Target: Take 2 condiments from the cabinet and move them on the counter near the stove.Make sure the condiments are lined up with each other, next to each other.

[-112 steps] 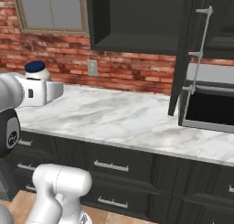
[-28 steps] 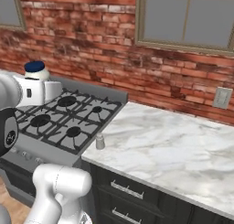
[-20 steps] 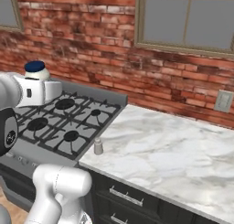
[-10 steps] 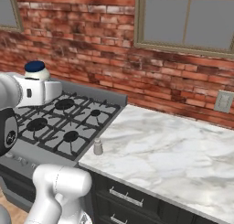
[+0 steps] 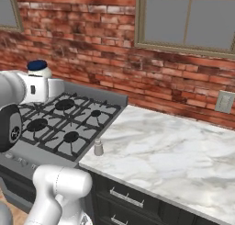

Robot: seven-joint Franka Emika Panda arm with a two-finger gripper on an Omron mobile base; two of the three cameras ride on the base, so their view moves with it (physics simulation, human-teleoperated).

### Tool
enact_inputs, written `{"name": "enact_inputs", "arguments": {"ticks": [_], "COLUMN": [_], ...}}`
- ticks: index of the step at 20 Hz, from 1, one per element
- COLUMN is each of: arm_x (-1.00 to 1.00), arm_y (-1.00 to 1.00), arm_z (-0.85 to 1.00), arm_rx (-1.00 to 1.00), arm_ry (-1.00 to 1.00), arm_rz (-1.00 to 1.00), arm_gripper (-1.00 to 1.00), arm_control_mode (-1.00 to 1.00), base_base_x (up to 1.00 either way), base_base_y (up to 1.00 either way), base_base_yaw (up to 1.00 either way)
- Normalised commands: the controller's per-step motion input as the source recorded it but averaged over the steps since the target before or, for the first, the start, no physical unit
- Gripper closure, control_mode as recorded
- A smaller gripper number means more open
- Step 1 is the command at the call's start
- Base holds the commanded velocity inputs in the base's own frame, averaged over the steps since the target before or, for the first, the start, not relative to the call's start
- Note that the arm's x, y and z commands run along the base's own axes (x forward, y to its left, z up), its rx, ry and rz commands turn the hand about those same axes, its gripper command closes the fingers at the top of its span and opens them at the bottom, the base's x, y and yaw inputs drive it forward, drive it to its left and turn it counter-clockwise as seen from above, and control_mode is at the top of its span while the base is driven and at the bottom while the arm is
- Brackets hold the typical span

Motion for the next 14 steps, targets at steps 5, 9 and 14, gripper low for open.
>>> {"name": "enact_inputs", "arguments": {"ticks": [5,9,14], "arm_x": [0.22,0.18,0.06], "arm_y": [-0.06,-0.22,-0.64], "arm_z": [-0.03,-0.28,-0.34], "arm_rx": [-0.11,-0.13,-0.14], "arm_ry": [0.13,0.15,0.03], "arm_rz": [0.14,0.22,0.25], "arm_gripper": [1.00,1.00,1.00], "arm_control_mode": [-1.00,-1.00,-1.00], "base_base_x": [0.00,0.00,0.00], "base_base_y": [0.00,0.00,0.00], "base_base_yaw": [0.00,0.00,0.00]}}
